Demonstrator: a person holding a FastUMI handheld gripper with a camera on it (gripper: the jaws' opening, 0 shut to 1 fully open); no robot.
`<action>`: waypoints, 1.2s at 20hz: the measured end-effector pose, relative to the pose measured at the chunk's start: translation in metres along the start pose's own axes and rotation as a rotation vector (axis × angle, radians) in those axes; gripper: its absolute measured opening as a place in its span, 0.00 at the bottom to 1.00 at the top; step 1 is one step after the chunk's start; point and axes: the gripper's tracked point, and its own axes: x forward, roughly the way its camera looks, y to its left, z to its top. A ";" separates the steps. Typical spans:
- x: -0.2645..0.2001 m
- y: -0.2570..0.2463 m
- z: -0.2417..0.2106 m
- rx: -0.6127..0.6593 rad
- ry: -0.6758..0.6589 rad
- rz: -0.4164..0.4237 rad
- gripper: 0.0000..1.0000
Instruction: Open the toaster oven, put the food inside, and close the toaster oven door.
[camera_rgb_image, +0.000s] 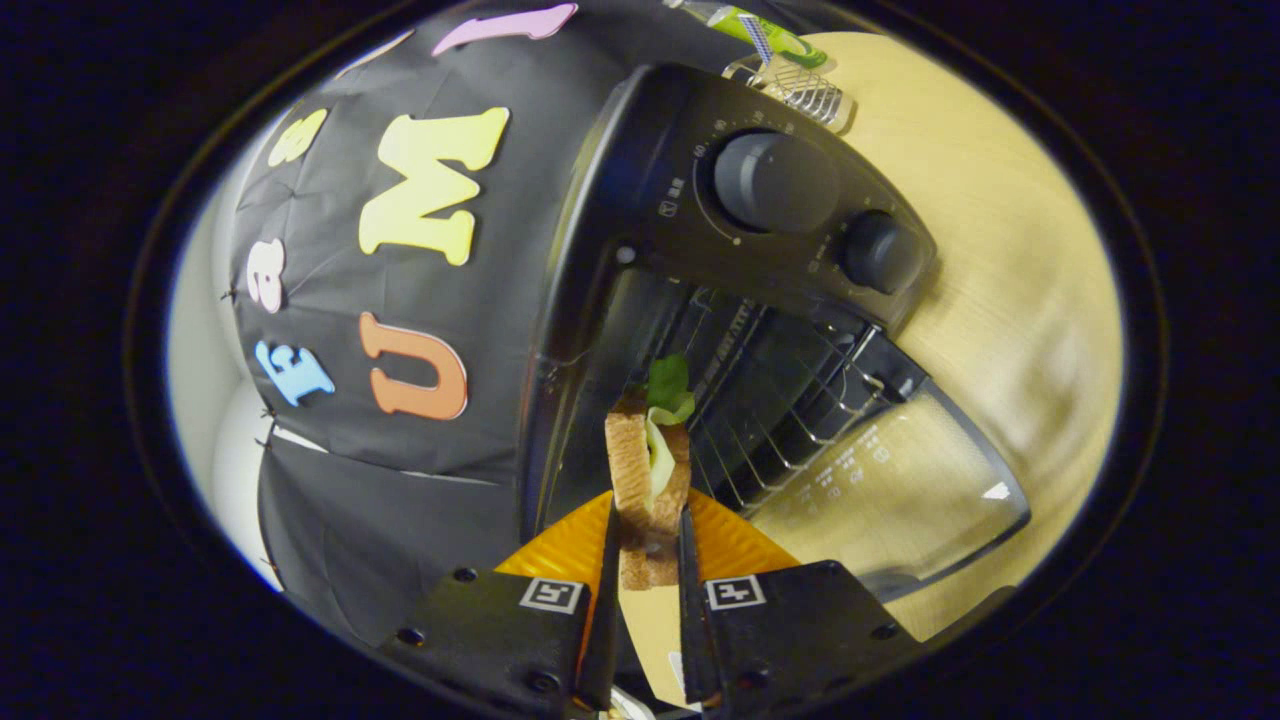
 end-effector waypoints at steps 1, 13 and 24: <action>0.009 -0.003 0.005 0.029 -0.030 0.011 0.31; 0.056 -0.008 0.017 0.058 -0.148 0.025 0.47; 0.044 -0.008 0.002 -0.004 -0.135 -0.104 0.74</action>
